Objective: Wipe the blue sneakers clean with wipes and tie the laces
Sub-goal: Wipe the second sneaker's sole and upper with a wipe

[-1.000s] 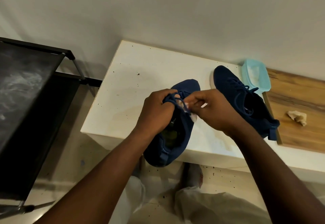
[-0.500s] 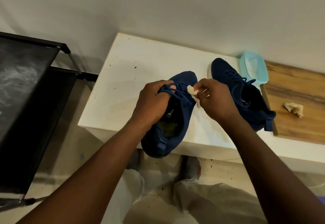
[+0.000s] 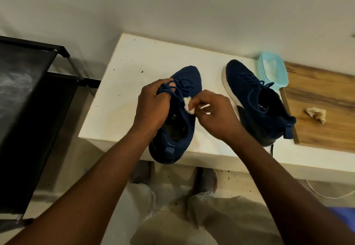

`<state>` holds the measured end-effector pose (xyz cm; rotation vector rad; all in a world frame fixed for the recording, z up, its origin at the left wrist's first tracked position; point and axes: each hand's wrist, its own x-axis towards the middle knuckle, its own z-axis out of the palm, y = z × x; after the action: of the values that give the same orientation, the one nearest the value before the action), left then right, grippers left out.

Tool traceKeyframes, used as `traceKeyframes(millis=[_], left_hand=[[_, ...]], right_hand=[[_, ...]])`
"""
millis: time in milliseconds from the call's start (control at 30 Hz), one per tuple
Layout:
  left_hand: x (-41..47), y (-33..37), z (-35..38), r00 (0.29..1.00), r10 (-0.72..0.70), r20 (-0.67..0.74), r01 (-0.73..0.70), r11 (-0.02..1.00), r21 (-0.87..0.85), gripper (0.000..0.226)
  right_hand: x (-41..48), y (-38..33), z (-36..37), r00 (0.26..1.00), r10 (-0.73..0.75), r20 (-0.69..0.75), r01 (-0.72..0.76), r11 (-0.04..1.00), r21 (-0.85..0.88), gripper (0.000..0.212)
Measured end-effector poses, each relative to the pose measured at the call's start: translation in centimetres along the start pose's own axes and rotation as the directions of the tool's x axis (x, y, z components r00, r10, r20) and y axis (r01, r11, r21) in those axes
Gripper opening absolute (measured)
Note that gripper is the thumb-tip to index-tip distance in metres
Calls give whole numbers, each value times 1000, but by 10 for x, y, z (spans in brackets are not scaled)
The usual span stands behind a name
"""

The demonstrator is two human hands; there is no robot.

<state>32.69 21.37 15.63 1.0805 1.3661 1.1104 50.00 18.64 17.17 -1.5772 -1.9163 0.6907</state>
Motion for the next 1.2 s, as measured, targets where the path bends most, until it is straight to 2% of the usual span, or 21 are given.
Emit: traceKeyframes(millis=[67, 100, 167, 233, 300, 400, 467, 567, 633, 667, 733, 800, 867, 933, 1000, 1033, 1067, 1100, 1200], left_hand=[[1, -1, 0, 1000, 18, -6, -18, 1000, 23, 25], [1, -1, 0, 1000, 23, -1, -23, 999, 24, 24], [1, -1, 0, 1000, 13, 9, -13, 1000, 7, 24], [2, -1, 0, 1000, -5, 9, 5, 1000, -9, 24], [1, -1, 1, 1000, -10, 7, 10, 1000, -13, 25], [1, -1, -1, 1000, 12, 4, -12, 1000, -5, 26], [1, -1, 0, 1000, 23, 13, -23, 1000, 1, 27], [3, -1, 0, 1000, 11, 21, -11, 1000, 7, 30], [3, -3, -1, 1000, -5, 24, 5, 1000, -3, 29], [3, -3, 0, 1000, -8, 27, 9, 1000, -7, 29], [3, -3, -1, 1000, -4, 26, 4, 1000, -4, 31], [3, -2, -1, 1000, 12, 22, -12, 1000, -2, 31], [3, -2, -1, 999, 23, 23, -23, 1000, 3, 31], [2, -2, -1, 999, 23, 26, -23, 1000, 6, 31], [2, -2, -1, 1000, 7, 23, -7, 1000, -4, 30], [2, -2, -1, 1000, -2, 21, 2, 1000, -8, 30], [2, -2, -1, 1000, -7, 21, 7, 1000, -13, 30], [2, -2, -1, 1000, -6, 21, 6, 1000, -20, 30], [2, -2, -2, 1000, 4, 12, -4, 999, -34, 30]], right_hand=[[-4, -10, 0, 991, -97, 92, 93, 994, 50, 34], [-2, -9, 1, 992, -97, 78, 95, 995, 35, 34], [5, 4, 3, 999, -34, -31, 33, 998, -60, 30], [10, 13, 3, 991, 107, -86, -118, 984, -132, 28], [8, 10, -2, 991, 136, -10, -137, 986, -100, 27], [-3, -17, -9, 967, -58, 248, 68, 997, -34, 34], [-7, -25, -5, 941, -137, 309, 140, 990, 11, 34], [4, -3, 1, 993, -95, 65, 101, 991, -86, 30], [13, 18, -1, 997, 53, -49, -59, 989, -139, 27], [13, 24, -3, 992, 117, -52, -123, 985, -124, 28], [6, 19, -7, 992, 112, 64, -110, 993, -41, 32], [-6, -1, -8, 974, -19, 227, 6, 998, 60, 38], [-11, -11, -8, 948, -108, 299, 68, 987, 143, 40], [-4, -3, -3, 981, -91, 170, 79, 994, 78, 38], [9, 15, 4, 999, 35, -16, -36, 999, -35, 36], [13, 20, 6, 991, 123, -57, -126, 991, -39, 35], [13, 21, 6, 981, 187, -49, -188, 982, -23, 34], [10, 19, 6, 982, 189, 8, -189, 982, -1, 33], [-4, -5, 0, 960, 21, 280, -33, 999, 36, 35]])
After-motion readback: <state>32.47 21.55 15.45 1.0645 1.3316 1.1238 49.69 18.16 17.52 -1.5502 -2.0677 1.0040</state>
